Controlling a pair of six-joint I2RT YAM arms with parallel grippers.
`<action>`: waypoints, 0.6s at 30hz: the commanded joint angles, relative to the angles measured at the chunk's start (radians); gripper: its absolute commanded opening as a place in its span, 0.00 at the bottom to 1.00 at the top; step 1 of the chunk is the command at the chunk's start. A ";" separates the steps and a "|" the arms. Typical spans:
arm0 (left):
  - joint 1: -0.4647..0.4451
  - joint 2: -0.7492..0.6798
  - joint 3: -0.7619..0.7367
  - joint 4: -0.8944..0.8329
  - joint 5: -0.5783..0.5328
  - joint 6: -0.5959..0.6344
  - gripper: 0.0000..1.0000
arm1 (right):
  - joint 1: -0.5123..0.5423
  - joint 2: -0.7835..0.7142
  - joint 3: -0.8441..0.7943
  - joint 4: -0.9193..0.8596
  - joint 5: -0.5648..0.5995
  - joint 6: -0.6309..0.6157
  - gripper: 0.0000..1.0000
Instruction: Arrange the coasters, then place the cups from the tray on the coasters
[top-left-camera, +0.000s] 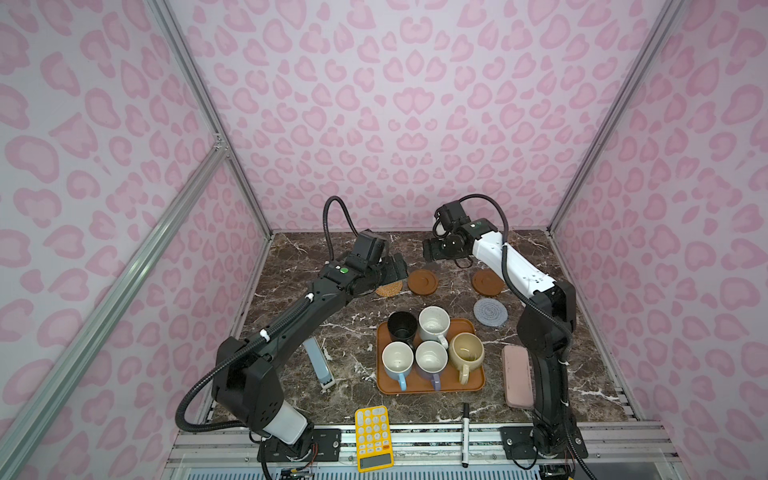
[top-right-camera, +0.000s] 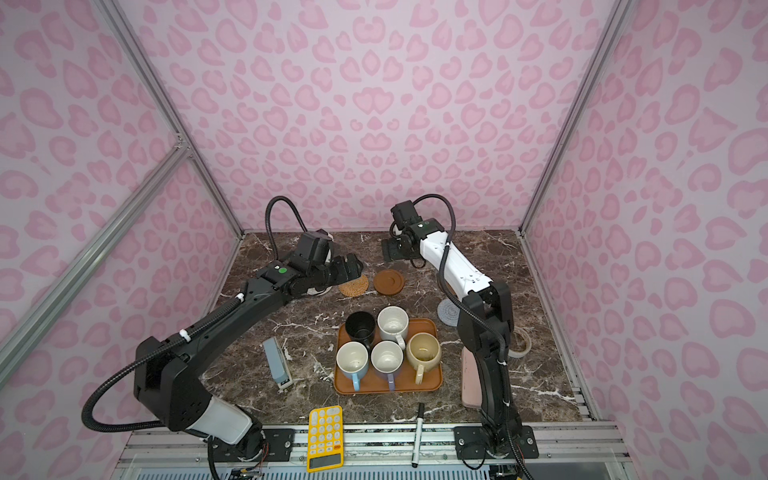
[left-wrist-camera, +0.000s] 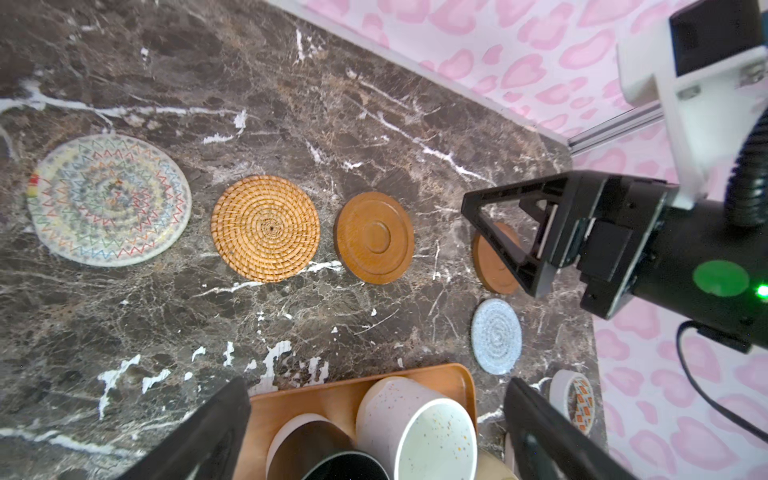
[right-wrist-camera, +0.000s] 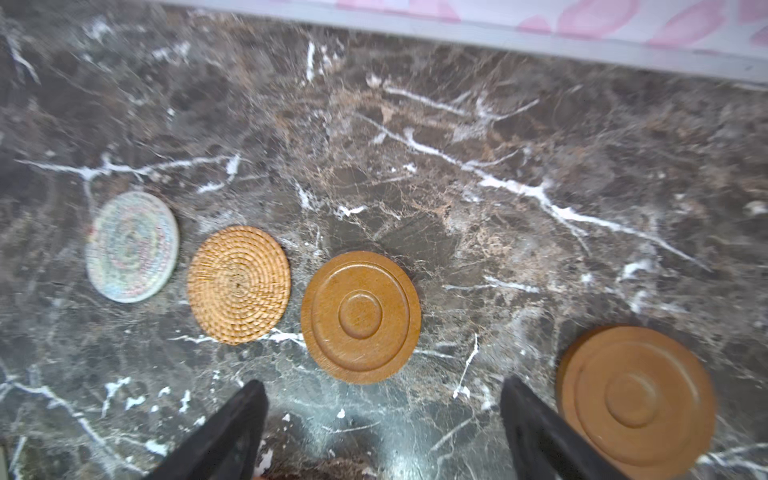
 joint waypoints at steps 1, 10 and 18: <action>0.003 -0.058 0.002 -0.013 -0.009 0.023 0.97 | 0.001 -0.080 -0.050 0.023 0.033 0.032 0.95; 0.004 -0.213 -0.090 0.069 0.030 0.066 0.97 | -0.024 -0.412 -0.360 0.200 0.042 0.064 0.95; 0.006 -0.295 -0.147 0.129 0.075 0.055 0.97 | -0.189 -0.617 -0.660 0.387 -0.123 0.265 0.99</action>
